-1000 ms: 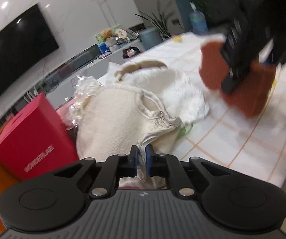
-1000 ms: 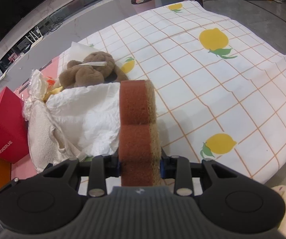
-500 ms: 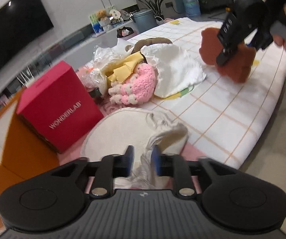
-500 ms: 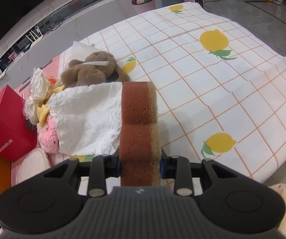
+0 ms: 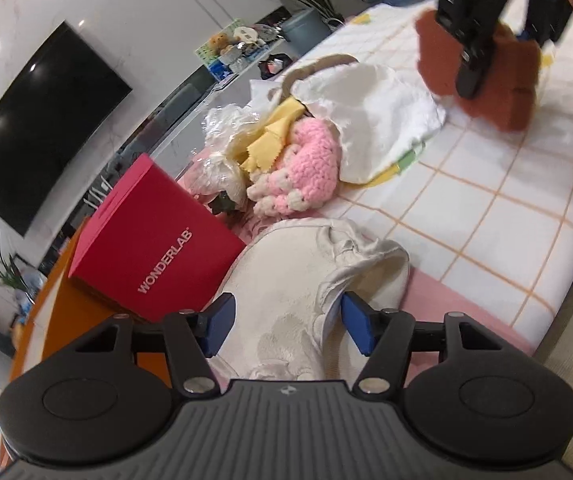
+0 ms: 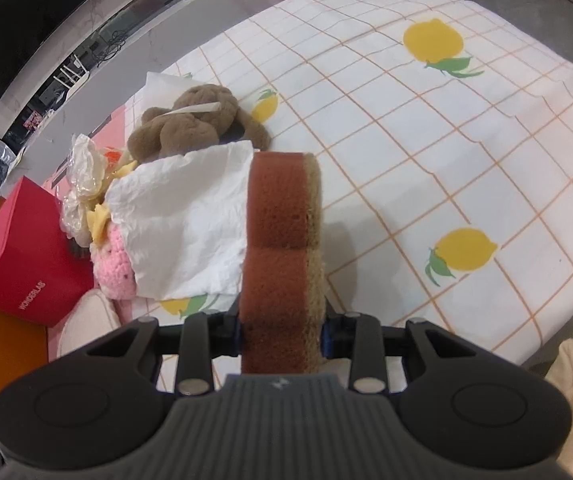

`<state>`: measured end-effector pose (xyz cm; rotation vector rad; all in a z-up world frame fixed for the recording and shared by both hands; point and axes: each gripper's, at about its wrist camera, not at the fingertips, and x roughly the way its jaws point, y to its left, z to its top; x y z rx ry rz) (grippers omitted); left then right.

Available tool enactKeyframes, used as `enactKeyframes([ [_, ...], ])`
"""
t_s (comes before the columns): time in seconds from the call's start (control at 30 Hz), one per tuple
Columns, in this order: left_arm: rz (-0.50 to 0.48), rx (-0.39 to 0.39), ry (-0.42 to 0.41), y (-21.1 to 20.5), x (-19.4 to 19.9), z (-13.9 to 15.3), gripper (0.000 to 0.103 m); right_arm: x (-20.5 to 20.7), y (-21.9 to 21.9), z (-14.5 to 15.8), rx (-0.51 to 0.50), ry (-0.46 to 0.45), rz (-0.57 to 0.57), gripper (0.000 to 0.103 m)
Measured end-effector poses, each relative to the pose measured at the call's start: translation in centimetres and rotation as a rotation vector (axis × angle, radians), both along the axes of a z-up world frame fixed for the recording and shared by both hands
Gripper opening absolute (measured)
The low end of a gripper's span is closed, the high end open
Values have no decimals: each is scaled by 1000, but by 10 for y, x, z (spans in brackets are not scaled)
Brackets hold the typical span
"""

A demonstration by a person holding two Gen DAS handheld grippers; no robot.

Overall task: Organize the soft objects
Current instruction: 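Carry the sponge and cream bib with both tools toward the orange box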

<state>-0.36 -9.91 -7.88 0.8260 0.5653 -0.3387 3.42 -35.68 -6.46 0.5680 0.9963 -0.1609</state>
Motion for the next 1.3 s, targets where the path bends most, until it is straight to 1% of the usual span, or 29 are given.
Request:
enactKeyframes([
  [0.03, -14, 15, 4, -3, 0, -2, 72, 0, 1, 0, -6, -1, 4, 34],
  [0.07, -29, 24, 13, -6, 0, -4, 69, 1, 2, 1, -8, -1, 8, 34],
  [0.1, -41, 33, 11, -9, -1, -6, 65, 1, 2, 0, -8, 0, 10, 34],
  [0.13, -51, 46, 2, -12, -1, -8, 65, 1, 3, 0, -8, 2, 11, 34],
  [0.17, -57, 54, -3, -14, 1, -9, 62, 1, 3, 0, -10, 3, 12, 34],
  [0.23, -54, 16, 35, -15, 7, -7, 46, 1, 2, -1, -12, 5, 11, 34],
  [0.27, -50, -23, 74, -14, 12, -5, 31, 0, 2, 0, -10, 6, 10, 34],
  [0.3, -43, -66, 119, -13, 17, -3, 19, 0, 1, 0, -8, 5, 8, 34],
  [0.33, -38, -88, 144, -12, 20, -2, 17, 0, 1, 0, -9, 4, 9, 34],
  [0.37, -33, -102, 160, -12, 23, -2, 11, 0, 2, 1, -12, 2, 9, 34],
  [0.4, -27, -112, 169, -12, 24, -2, 9, -1, 2, 1, -16, 0, 10, 34],
  [0.57, 11, -181, 195, -7, 26, 2, 7, -1, 2, 3, -24, -6, 12, 34],
  [0.67, 29, -272, 239, 2, 27, 10, 7, -2, 3, 4, -32, -11, 11, 33],
  [0.7, 39, -311, 242, 6, 28, 13, 7, -2, 3, 5, -38, -15, 10, 33],
  [0.73, 49, -347, 233, 9, 27, 17, 7, -3, 4, 7, -48, -17, 7, 33],
  [0.93, 67, -480, 215, 24, 22, 39, 7, -7, 10, 20, -97, -63, 23, 32],
  [1.07, 69, -536, 220, 31, 21, 55, 7, -10, 13, 27, -97, -83, 30, 32],
  [1.23, 56, -574, 184, 34, 16, 77, 7, -15, 18, 38, -94, -113, 35, 32],
  [1.3, 58, -600, 183, 36, 16, 86, 7, -18, 22, 46, -112, -134, 43, 32],
])
